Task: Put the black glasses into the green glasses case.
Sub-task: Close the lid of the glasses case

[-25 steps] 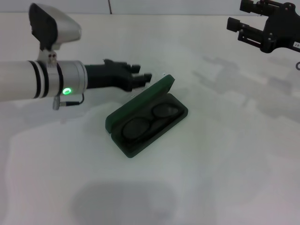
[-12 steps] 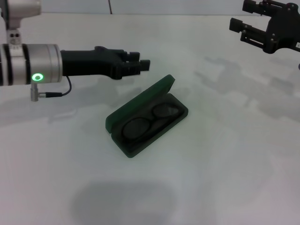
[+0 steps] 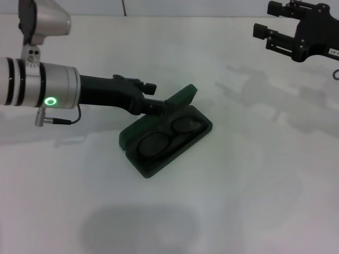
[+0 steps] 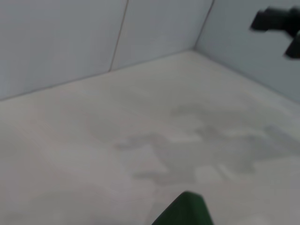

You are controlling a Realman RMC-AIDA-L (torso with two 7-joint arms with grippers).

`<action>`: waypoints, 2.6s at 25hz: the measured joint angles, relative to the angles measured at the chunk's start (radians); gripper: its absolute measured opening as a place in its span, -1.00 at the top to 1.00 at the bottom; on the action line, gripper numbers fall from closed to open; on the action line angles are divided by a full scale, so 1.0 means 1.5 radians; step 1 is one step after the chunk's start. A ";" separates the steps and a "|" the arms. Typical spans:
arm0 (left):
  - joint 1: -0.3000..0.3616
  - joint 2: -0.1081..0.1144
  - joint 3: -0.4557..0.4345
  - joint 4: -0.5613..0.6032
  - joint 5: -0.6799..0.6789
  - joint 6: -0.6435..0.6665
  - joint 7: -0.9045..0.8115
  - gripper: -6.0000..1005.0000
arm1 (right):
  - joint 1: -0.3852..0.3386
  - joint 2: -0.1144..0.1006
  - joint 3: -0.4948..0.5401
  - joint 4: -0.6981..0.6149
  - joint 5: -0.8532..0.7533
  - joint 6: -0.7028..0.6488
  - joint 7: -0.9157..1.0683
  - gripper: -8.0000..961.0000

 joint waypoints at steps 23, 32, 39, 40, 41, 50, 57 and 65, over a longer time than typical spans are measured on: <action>-0.010 0.000 0.069 0.029 0.043 -0.035 -0.038 -0.29 | -0.004 0.001 -0.006 0.005 -0.001 -0.006 -0.002 -0.20; -0.018 0.004 0.066 0.030 0.050 -0.062 -0.032 0.46 | -0.011 0.003 -0.003 0.004 0.005 -0.006 -0.018 -0.20; -0.033 0.005 0.066 0.056 0.060 -0.062 -0.018 0.60 | -0.014 0.003 0.000 0.006 0.005 -0.007 -0.025 -0.21; -0.033 0.005 0.066 0.068 0.066 -0.062 -0.011 0.59 | -0.014 0.003 0.000 0.006 0.006 -0.007 -0.025 -0.21; -0.034 0.004 0.066 0.074 0.068 -0.062 0.003 0.58 | -0.016 0.004 0.000 0.006 0.006 -0.007 -0.025 -0.21; -0.071 0.005 0.118 0.061 0.070 -0.053 0.191 0.48 | -0.029 0.005 -0.001 0.006 0.007 -0.012 -0.034 -0.21; -0.125 0.013 0.125 0.016 0.070 -0.018 0.216 0.41 | -0.031 0.005 -0.004 0.012 0.007 -0.012 -0.040 -0.22; -0.146 0.002 0.127 0.019 0.156 -0.020 0.171 0.32 | -0.030 0.004 -0.002 0.020 0.007 -0.010 -0.052 -0.22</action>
